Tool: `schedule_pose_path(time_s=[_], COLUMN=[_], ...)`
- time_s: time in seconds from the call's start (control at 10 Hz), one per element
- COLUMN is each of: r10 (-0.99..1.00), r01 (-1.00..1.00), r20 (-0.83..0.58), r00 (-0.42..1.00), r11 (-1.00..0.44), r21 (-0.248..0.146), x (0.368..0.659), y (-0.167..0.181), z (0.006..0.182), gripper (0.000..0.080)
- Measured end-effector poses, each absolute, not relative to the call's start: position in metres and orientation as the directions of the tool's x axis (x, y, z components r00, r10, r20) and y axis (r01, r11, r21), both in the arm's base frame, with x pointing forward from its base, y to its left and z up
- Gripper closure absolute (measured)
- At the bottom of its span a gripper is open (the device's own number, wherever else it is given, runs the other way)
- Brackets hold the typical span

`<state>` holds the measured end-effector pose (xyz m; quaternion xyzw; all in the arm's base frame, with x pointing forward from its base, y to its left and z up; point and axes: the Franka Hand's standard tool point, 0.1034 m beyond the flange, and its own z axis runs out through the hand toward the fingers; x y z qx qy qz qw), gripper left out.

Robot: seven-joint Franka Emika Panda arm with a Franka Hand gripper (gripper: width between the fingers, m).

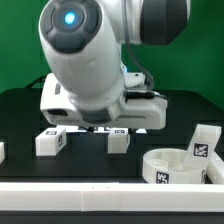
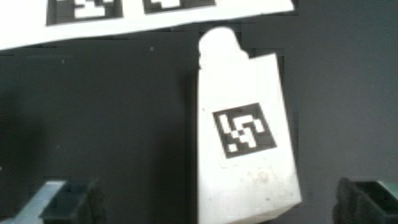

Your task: Assemble stool

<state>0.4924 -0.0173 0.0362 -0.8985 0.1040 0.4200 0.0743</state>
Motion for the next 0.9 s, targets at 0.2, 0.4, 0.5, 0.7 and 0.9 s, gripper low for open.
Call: schedule_pose_path(time_s=[0.2, 0.4, 0.5, 0.7, 0.9], r10=[-0.095, -0.075, -0.075, -0.076, -0.075], r01=[-0.242, -0.231, -0.230, -0.229, -0.231], r20=[-0.855, -0.897, -0.900, -0.898, -0.902], r00=[0.509, 0.435, 0.430, 0.433, 0.425], r11=[-0.970, -0.972, -0.973, -0.973, -0.973], r21=[-0.037, -0.030, -0.029, -0.027, -0.028], x=[0.486, 0.481, 0.480, 0.477, 0.473], y=[-0.013, -0.012, -0.012, -0.010, -0.011], z=[0.033, 0.022, 0.019, 0.012, 0.010], gripper=[0.0151, 0.0151, 0.0151, 0.0151, 0.0151])
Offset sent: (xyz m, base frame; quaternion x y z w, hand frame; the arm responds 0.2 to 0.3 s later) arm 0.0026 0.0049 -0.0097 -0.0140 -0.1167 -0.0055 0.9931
